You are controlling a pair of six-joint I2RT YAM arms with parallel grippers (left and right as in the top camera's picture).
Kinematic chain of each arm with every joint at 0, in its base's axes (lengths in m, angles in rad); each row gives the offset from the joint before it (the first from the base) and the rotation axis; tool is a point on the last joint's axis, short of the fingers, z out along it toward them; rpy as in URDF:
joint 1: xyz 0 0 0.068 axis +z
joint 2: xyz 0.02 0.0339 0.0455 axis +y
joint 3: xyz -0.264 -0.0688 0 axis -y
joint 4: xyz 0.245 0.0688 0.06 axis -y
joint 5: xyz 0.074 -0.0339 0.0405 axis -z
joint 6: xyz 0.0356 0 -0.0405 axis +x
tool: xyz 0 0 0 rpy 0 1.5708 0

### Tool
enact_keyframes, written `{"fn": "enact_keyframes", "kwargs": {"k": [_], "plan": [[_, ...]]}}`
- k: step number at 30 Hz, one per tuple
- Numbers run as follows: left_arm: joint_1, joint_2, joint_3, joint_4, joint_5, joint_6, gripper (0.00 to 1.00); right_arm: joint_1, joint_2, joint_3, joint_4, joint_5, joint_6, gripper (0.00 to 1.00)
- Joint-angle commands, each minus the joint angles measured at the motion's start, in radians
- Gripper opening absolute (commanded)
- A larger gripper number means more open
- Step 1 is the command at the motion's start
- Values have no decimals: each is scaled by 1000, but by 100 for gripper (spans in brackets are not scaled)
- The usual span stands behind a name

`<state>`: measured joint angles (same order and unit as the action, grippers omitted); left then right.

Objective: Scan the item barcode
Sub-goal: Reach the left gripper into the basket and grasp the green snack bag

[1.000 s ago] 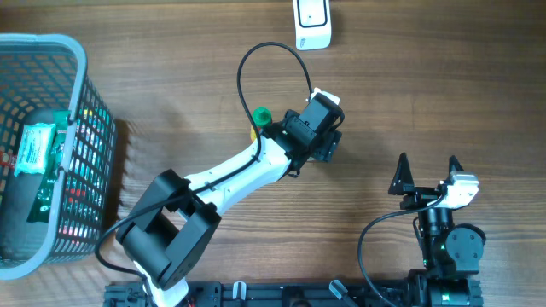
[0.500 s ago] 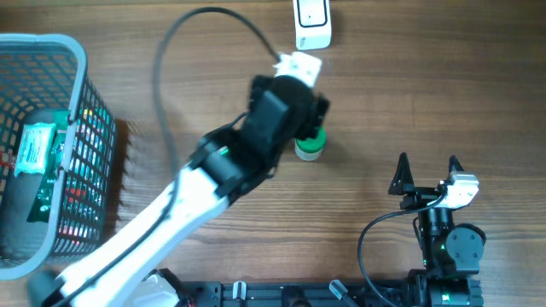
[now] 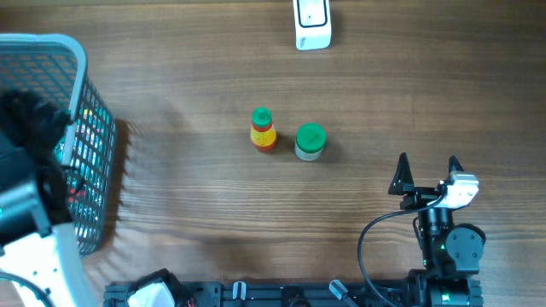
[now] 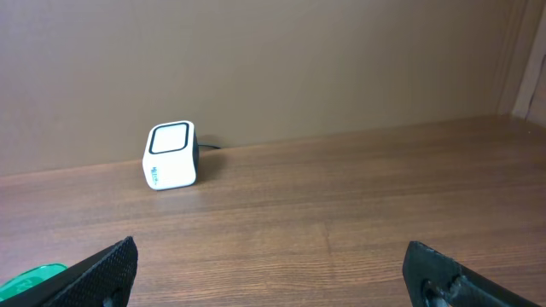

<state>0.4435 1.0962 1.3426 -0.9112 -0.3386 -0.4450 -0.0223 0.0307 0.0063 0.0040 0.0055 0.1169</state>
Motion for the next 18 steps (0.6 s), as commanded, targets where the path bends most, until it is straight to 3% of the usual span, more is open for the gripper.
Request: {"fn": "enact_keyframes", "kwargs": {"k": [1, 4, 7, 15, 18], "plan": [[210, 89, 8, -58, 201, -138, 93, -3, 0, -1, 4, 13, -12, 100], [322, 196, 2, -67, 294, -135, 96, -3, 0, -1, 4, 13, -12, 100], [363, 300, 0, -9, 381, -18, 98, -3, 0, -1, 4, 13, -12, 100], [373, 569, -1, 97, 383, 239, 98, -3, 0, -1, 4, 13, -12, 100], [373, 658, -1, 92, 383, 285, 98, -3, 0, -1, 4, 13, -12, 100]]}}
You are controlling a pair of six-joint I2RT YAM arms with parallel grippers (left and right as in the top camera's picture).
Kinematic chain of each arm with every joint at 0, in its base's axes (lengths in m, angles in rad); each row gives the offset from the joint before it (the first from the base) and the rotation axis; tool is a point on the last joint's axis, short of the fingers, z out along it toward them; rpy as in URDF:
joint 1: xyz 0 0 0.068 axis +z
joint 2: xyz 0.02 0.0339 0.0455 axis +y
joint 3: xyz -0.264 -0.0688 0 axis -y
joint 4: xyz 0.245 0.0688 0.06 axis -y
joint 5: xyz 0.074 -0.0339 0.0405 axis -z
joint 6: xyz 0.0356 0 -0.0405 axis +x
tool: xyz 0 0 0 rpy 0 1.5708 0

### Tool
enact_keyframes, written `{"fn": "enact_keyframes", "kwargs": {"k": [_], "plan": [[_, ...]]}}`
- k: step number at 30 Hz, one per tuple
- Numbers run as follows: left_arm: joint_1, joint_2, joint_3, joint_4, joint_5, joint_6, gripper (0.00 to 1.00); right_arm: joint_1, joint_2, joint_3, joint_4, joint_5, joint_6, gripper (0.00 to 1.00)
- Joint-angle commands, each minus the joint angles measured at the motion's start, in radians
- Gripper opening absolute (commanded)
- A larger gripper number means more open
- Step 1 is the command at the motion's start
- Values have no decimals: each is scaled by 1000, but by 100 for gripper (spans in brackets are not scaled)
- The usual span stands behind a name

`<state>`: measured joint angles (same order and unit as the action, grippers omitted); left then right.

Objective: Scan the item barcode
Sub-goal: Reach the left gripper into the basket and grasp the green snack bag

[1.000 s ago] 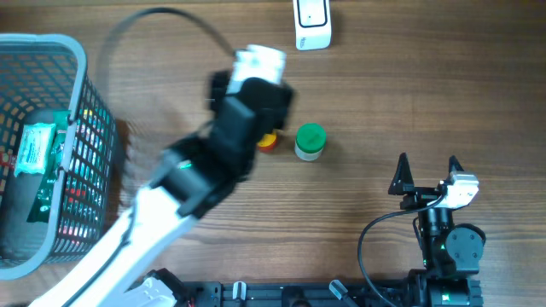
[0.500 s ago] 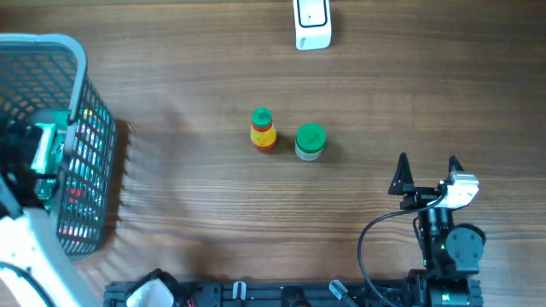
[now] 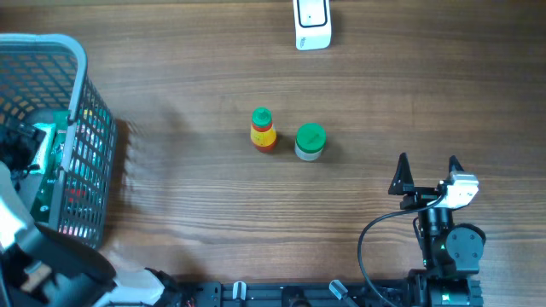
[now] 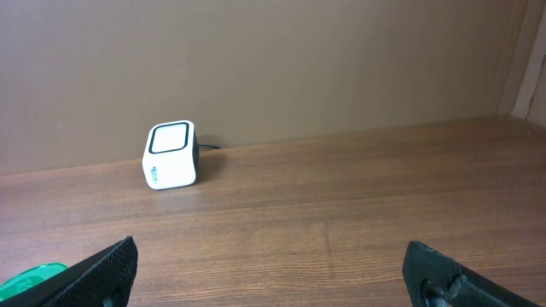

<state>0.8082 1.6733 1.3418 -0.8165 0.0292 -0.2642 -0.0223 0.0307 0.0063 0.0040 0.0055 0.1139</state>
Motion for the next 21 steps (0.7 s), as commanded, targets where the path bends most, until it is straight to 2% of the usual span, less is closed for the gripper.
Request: {"fn": "enact_keyframes", "kwargs": {"k": [1, 8, 14, 17, 21], "plan": [[8, 108, -1, -1, 15, 105, 98, -3, 0, -1, 4, 13, -9, 100], [8, 220, -1, 5, 12, 179, 99, -3, 0, -1, 4, 13, -9, 100], [8, 278, -48, 8, 23, 182, 98, -3, 0, -1, 4, 13, -9, 100], [8, 291, -78, 8, 42, 182, 83, -3, 0, -1, 4, 13, -9, 100], [8, 291, -80, -6, 42, 182, 79, -3, 0, -1, 4, 13, -9, 100]]}}
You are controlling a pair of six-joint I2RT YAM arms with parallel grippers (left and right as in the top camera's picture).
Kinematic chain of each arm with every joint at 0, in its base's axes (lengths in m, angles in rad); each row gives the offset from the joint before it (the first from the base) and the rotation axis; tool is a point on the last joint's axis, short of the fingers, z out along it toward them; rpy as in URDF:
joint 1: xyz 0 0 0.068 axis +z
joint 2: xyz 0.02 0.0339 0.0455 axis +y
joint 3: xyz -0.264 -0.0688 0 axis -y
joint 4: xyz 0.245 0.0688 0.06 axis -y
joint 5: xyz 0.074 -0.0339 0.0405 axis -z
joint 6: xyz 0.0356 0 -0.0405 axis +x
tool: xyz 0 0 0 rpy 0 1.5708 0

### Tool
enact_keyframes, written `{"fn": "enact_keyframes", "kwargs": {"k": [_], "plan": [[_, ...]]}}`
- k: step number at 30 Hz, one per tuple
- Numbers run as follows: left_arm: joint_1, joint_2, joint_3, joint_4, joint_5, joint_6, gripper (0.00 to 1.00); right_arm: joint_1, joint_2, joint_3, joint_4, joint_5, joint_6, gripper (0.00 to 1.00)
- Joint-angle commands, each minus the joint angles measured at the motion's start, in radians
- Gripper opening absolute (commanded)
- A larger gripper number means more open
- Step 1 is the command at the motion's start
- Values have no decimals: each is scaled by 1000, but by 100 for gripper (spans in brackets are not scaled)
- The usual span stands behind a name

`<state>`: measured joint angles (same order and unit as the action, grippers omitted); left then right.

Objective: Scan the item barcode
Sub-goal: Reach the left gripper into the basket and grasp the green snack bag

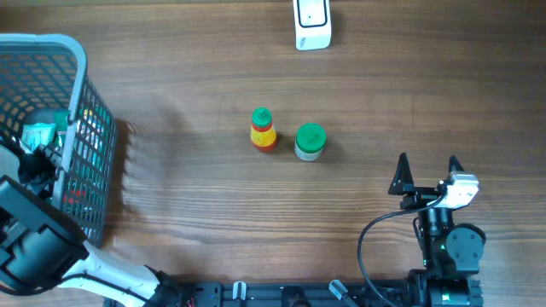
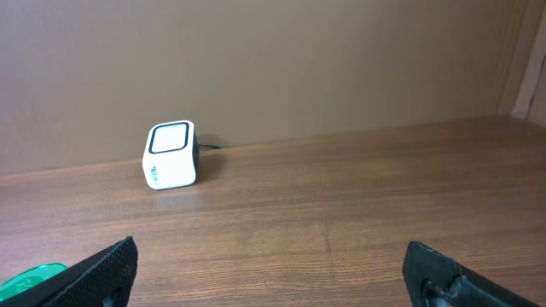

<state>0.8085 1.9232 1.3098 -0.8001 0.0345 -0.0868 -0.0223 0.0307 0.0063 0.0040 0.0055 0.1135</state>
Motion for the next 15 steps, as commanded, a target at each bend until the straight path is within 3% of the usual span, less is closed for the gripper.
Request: {"fn": "enact_keyframes", "kwargs": {"k": [1, 3, 5, 6, 7, 8, 9, 15], "plan": [[8, 40, -48, -23, 36, 5, 80, -3, 0, -1, 4, 13, -9, 100], [8, 36, -45, -30, 36, 4, 84, -3, 0, -1, 4, 13, -8, 100], [8, 28, -45, -34, 36, 5, 79, -3, 0, -1, 4, 13, -8, 100], [8, 24, -45, -34, 36, 5, 67, -3, 0, -1, 4, 13, -9, 100], [8, 14, -45, -34, 36, 5, 40, -3, 0, -1, 4, 13, -9, 100], [8, 2, -45, -36, 37, 5, 19, -3, 0, -1, 4, 13, -8, 100], [8, -10, -45, -37, 37, 5, 4, -3, 0, -1, 4, 13, -8, 100], [8, -131, 27, -92, 36, 4, 4, -3, 0, -1, 4, 13, -9, 100]]}}
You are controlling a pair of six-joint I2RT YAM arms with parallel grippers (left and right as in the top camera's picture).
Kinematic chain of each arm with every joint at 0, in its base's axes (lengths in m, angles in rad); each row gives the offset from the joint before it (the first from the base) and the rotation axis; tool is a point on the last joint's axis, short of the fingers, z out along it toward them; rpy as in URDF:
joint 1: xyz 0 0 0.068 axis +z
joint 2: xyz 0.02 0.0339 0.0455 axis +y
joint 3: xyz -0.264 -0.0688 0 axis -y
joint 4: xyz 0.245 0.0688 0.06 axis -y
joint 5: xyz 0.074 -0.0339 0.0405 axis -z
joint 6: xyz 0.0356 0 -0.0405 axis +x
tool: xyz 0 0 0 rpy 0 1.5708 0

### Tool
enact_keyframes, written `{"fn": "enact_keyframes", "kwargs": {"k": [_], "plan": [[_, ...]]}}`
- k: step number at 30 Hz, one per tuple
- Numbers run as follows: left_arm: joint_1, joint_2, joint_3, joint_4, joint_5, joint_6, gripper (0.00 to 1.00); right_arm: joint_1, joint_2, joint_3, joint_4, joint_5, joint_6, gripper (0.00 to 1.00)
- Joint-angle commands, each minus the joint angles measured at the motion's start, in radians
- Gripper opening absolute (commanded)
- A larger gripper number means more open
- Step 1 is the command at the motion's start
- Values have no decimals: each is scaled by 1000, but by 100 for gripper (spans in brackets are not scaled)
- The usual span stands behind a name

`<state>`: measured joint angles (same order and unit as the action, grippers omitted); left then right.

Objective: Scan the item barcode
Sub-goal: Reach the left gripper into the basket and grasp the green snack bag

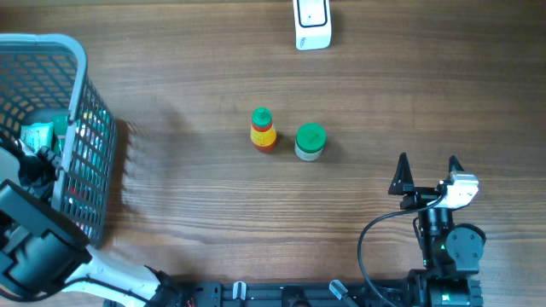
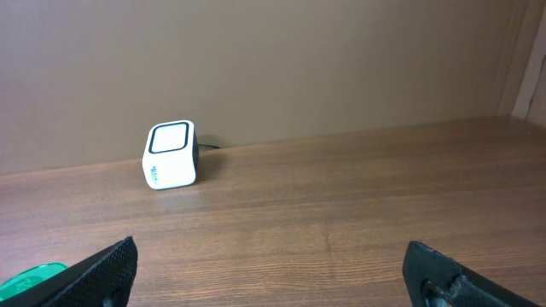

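A white barcode scanner (image 1: 312,24) stands at the table's far edge and shows in the right wrist view (image 2: 172,155) too. On the mid table stand a red-and-yellow bottle with a green cap (image 1: 263,129) and a green-lidded jar (image 1: 310,141). My right gripper (image 1: 426,167) rests open and holds nothing near the front right, its fingertips (image 2: 111,271) wide apart. My left gripper (image 1: 34,165) reaches into the basket beside a green-and-white pack (image 1: 38,135). Its jaws are hidden.
A grey wire basket (image 1: 81,128) with several items in it fills the left edge. The left arm's dark body (image 1: 34,251) covers the basket's near corner. A cable (image 1: 375,230) loops by the right arm's base.
The left arm's body has shifted slightly toward the front edge. The green-and-white pack, the bottle, the jar and the right arm are where they were.
The left arm first lay over the left part of the basket and hid its contents. Then it stood further toward the front, with a green-and-white pack showing by its gripper. The pack then lay nearer the basket's far left, where it is now. The right arm never moved.
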<state>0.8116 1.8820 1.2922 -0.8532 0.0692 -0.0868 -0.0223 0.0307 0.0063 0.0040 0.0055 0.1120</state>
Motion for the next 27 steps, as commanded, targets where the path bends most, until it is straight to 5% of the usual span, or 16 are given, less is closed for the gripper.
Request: {"fn": "enact_keyframes", "kwargs": {"k": [1, 8, 14, 19, 27], "plan": [[5, -114, 75, -55, 2, 0, 4, -3, 0, -1, 4, 13, -7, 100], [5, -326, 370, -146, 23, -86, 4, -3, 0, -1, 4, 13, -7, 100], [5, -568, 430, -96, 157, -153, 4, -3, 0, -1, 4, 13, -7, 100], [4, -780, 430, -60, 431, -192, 4, -3, 0, -1, 4, 13, -7, 100], [-55, -931, 428, -373, 570, -288, 4, -3, 0, -1, 4, 13, -7, 99]]}}
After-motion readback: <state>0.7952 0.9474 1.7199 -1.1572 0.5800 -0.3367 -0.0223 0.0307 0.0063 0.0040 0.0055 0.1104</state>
